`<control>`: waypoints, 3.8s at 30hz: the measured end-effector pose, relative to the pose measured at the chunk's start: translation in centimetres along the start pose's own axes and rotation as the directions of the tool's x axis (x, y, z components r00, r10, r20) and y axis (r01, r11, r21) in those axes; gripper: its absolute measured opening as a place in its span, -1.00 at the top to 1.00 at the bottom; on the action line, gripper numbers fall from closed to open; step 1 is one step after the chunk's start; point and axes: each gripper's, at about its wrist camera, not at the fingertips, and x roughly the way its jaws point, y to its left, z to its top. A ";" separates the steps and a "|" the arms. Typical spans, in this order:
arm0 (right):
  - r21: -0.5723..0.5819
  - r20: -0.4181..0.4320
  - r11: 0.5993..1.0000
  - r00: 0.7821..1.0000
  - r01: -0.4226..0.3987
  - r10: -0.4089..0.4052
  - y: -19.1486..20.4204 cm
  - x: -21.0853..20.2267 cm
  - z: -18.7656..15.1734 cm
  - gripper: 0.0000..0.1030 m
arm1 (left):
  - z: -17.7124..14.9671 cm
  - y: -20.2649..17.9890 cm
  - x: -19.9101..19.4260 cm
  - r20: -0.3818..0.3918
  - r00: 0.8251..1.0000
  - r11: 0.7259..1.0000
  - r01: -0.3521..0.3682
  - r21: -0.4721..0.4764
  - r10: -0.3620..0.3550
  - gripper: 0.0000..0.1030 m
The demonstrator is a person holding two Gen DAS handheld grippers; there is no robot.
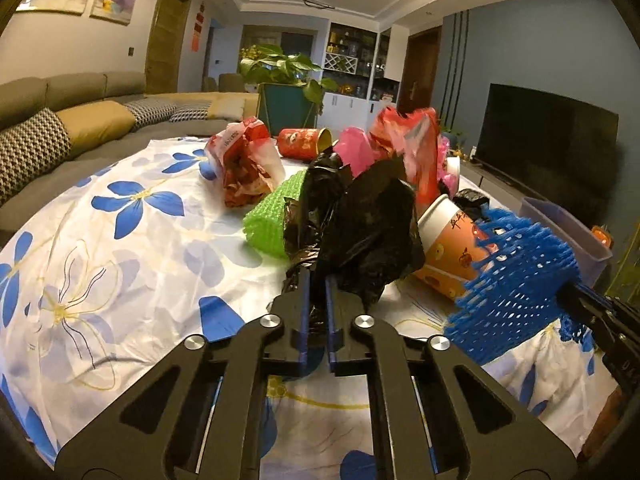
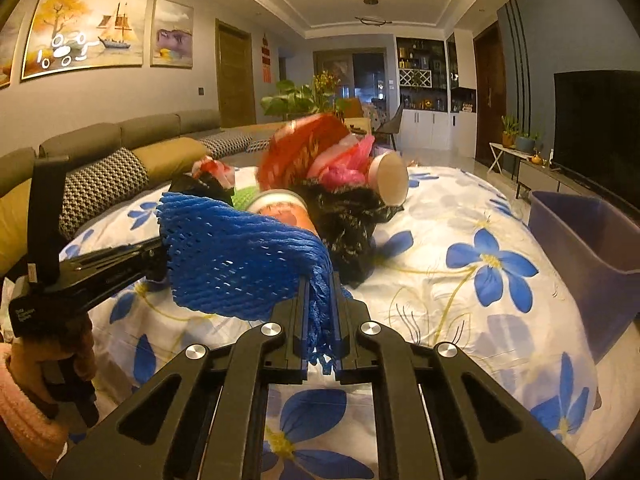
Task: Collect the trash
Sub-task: 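Grasp the blue foam net with the right tool while the left tool grasps a black bag, then carry the blue net and black bag over the grey bin with both tools, then open both tools to drop the net and bag into the bin, then move both tools back to the table toward the paper cup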
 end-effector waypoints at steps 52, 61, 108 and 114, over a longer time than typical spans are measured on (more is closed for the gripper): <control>0.396 0.160 0.707 0.714 0.587 -0.682 -22.3 -7.8 5.2 0.81 | 9.0 -30.3 6.2 0.126 0.856 0.839 0.447 0.309 -0.502 0.93; 0.439 0.129 0.647 0.669 0.624 -0.732 -26.1 -5.8 5.3 0.80 | 8.3 -34.6 10.7 0.090 0.832 0.812 0.502 0.297 -0.547 0.93; 0.362 0.154 0.721 0.726 0.590 -0.671 -23.1 -6.8 5.1 -0.61 | 7.7 -28.5 7.8 0.121 0.881 0.883 0.434 0.176 -0.457 -0.82; 0.313 0.170 0.773 0.768 0.552 -0.618 -19.2 -7.5 5.1 -0.67 | 6.7 -23.7 3.9 0.165 0.932 0.941 0.295 0.167 -0.321 -0.86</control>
